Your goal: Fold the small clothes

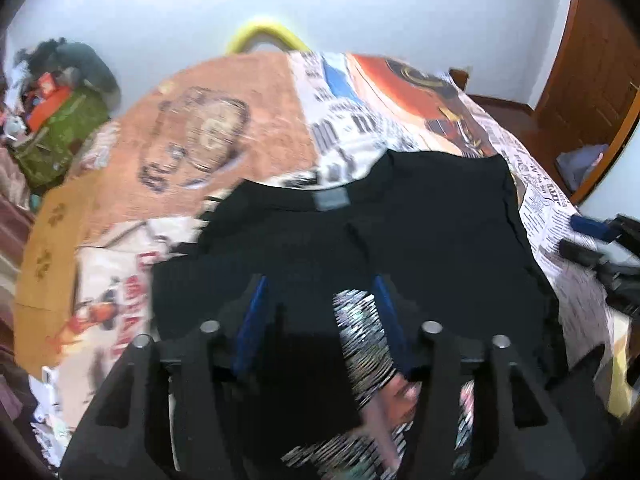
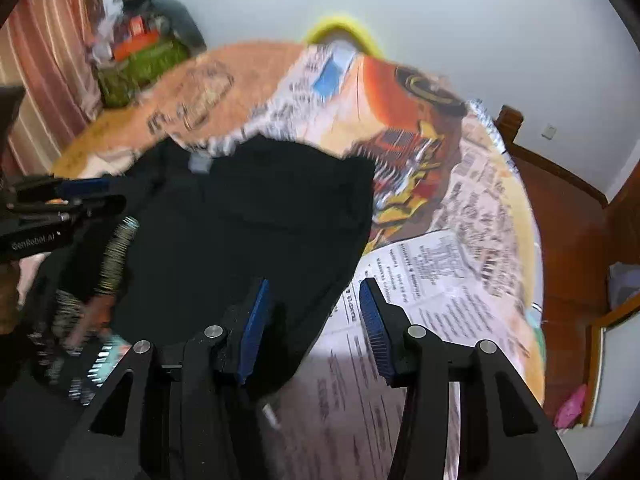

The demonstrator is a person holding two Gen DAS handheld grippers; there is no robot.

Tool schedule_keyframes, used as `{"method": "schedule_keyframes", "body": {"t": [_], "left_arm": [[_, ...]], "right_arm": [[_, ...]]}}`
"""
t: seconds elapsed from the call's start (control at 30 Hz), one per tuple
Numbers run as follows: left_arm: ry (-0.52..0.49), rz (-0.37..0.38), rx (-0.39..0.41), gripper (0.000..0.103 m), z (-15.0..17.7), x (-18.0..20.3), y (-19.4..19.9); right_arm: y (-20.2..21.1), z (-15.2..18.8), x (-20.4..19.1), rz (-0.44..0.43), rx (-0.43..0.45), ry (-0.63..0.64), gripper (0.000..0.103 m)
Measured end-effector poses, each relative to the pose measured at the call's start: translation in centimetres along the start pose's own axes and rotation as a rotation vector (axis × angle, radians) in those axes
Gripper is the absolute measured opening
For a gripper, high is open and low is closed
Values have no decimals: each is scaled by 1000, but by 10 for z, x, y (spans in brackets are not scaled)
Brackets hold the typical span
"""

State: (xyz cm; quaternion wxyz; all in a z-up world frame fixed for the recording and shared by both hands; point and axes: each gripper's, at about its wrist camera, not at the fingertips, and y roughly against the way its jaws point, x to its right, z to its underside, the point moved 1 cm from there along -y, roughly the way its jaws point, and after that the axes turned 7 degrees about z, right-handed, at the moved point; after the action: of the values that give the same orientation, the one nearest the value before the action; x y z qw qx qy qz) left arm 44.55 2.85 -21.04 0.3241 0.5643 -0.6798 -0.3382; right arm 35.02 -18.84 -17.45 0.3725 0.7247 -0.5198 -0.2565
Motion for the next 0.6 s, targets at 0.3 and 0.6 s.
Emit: {"method": "schedule_keyframes", "body": {"t": [0.3, 0.6], "left_arm": [[96, -65, 32, 73, 60, -60, 91], [236, -56, -71, 73, 154, -100, 117]], "right_arm": [[85, 27, -10, -11, 96, -6, 52], [88, 96, -4, -19, -7, -62, 53]]}}
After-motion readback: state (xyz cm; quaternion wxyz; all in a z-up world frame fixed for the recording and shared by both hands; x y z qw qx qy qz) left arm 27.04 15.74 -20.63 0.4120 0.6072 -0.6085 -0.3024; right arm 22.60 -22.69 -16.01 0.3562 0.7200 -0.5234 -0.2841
